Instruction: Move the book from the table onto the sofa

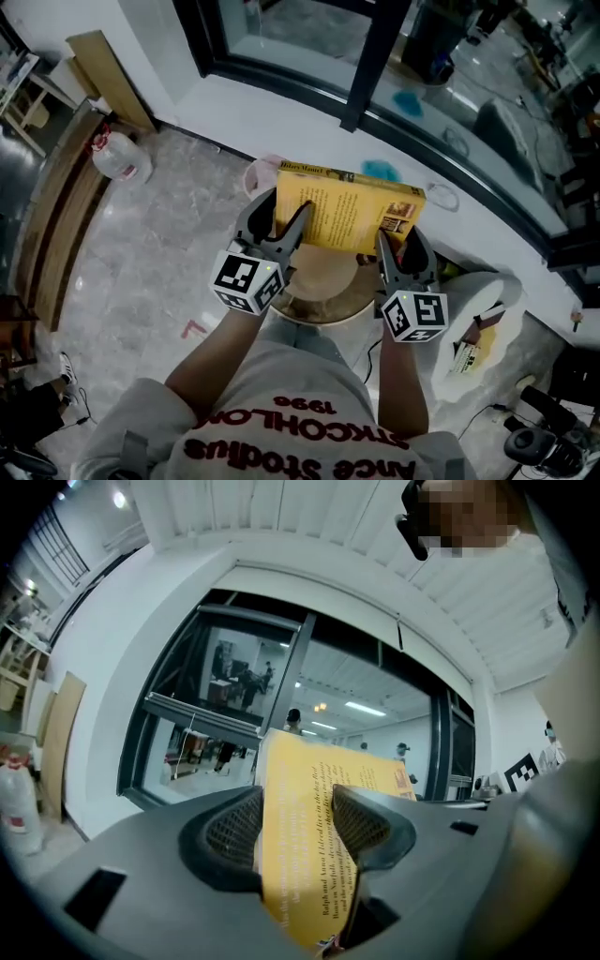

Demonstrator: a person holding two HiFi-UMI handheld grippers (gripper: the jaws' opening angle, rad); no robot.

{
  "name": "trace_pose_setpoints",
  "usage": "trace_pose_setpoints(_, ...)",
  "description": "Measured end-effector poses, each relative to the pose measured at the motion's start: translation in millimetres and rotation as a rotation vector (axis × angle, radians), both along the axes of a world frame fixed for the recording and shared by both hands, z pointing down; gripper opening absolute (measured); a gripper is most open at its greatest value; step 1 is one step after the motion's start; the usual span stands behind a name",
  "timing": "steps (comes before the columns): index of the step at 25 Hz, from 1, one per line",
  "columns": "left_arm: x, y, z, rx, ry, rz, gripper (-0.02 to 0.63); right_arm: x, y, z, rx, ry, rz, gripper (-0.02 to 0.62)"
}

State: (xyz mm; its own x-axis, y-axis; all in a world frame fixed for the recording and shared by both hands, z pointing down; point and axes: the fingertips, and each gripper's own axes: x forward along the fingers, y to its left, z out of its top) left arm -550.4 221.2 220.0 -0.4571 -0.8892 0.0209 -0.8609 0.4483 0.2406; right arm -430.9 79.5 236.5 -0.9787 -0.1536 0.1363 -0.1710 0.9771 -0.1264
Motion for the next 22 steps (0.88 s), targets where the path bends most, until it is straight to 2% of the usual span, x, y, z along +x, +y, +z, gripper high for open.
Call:
trace_pose_setpoints(10, 23, 1, -59, 0.039, -0.082, 0.033, 0.235, 25, 2, -58, 0.034, -0.096, 0.029, 0.250)
trace_pose_setpoints(17, 25, 2, -69, 0.036, -0.098, 0.063, 0.235, 31, 8, -69, 0.072, -0.093, 0.064, 0.250)
trace_pose_setpoints(22, 25, 5, -79, 0.067, -0.126, 0.085, 0.235, 35, 15, -76, 0.071, -0.110, 0.095, 0.250)
